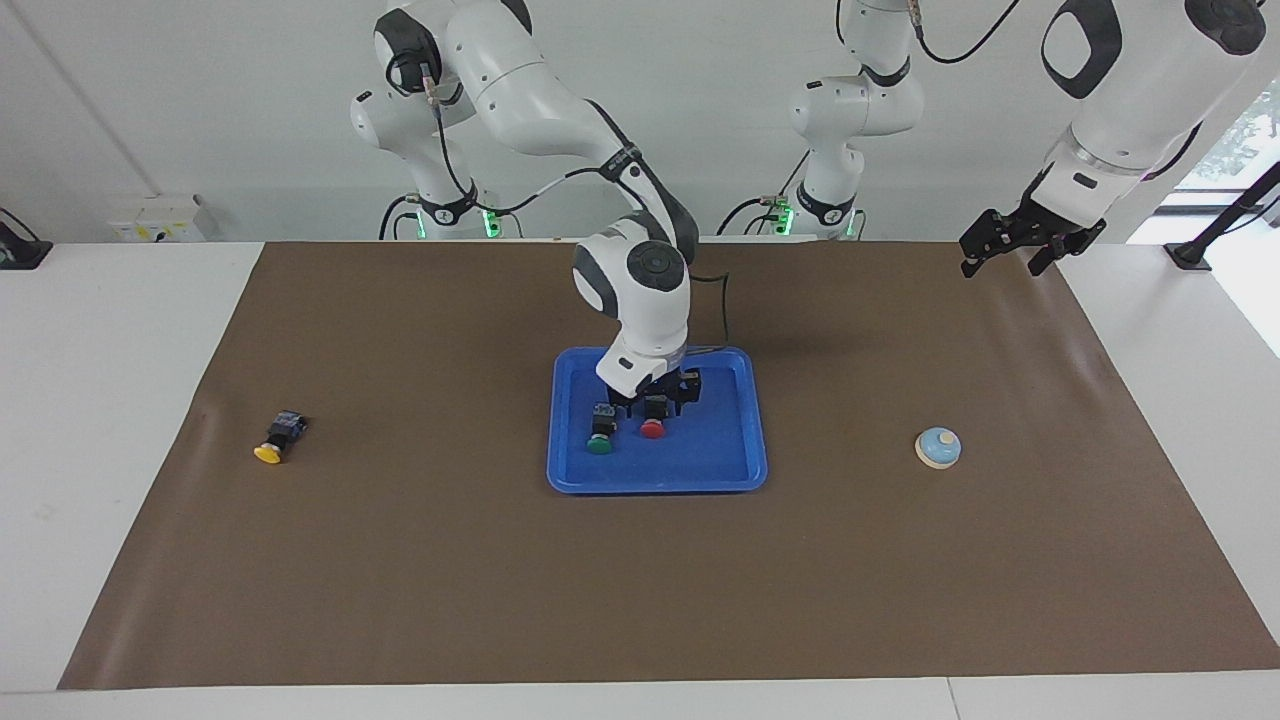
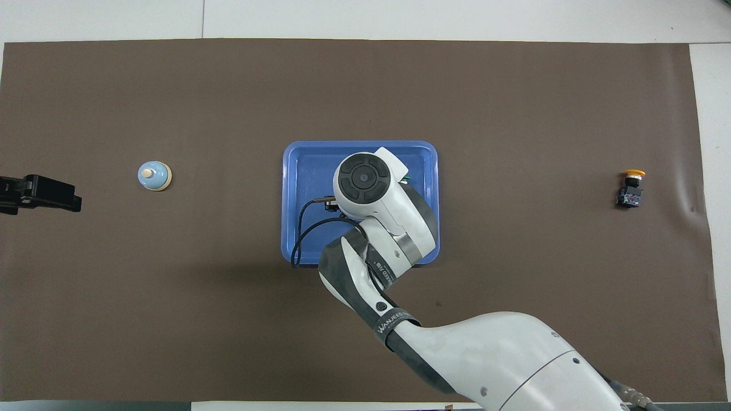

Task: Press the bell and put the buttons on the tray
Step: 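Carry the red button into the tray and release it, then move the right gripper to the yellow-capped button and grasp it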

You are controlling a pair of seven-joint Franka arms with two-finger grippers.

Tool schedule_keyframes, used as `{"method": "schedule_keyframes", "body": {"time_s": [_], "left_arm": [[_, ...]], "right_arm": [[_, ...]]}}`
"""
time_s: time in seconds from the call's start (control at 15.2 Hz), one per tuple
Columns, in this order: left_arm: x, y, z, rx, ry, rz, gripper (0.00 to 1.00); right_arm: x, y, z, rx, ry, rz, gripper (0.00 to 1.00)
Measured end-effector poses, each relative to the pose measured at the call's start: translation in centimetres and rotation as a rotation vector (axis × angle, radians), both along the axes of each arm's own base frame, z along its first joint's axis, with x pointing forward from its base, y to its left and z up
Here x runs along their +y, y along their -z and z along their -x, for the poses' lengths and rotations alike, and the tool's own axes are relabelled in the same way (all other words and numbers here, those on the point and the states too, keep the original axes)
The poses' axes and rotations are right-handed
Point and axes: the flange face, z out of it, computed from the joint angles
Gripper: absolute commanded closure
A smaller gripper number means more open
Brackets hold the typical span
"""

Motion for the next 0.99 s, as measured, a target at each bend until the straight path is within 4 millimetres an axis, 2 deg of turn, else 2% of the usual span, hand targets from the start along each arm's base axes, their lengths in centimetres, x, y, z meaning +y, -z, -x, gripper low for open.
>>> {"method": "schedule_keyframes", "body": {"time_s": [0.07,0.2,0.46,0.59,0.72,0.85,0.99], "left_arm": [[0.0,0.0,0.0,0.000,0.000,0.000,0.00],[0.0,0.0,0.0,0.000,0.000,0.000,0.00],[0.0,0.0,0.0,0.000,0.000,0.000,0.00],[0.0,0.0,0.0,0.000,0.000,0.000,0.00],[0.0,0.0,0.0,0.000,0.000,0.000,0.00],[0.0,0.0,0.0,0.000,0.000,0.000,0.00],[0.0,0.0,0.0,0.000,0.000,0.000,0.00]], "right_arm": [[-0.8,-0.8,-0.5,0.004,0.015,0.007,0.00],[-3.4,-3.6,-2.1,0.000,0.059,0.007,0.00],[-11.0,-9.3,-4.9,-0.012,0.132,0.001,0.00],[-16.9,-11.2,-6.5,0.002,0.135,0.009,0.00],[-24.4,-12.6,-8.0,0.017,0.119,0.014,0.00],[-31.9,-13.3,-8.8,0.035,0.111,0.015,0.00],[-38.1,-13.1,-8.9,0.055,0.101,0.015,0.00]]}}
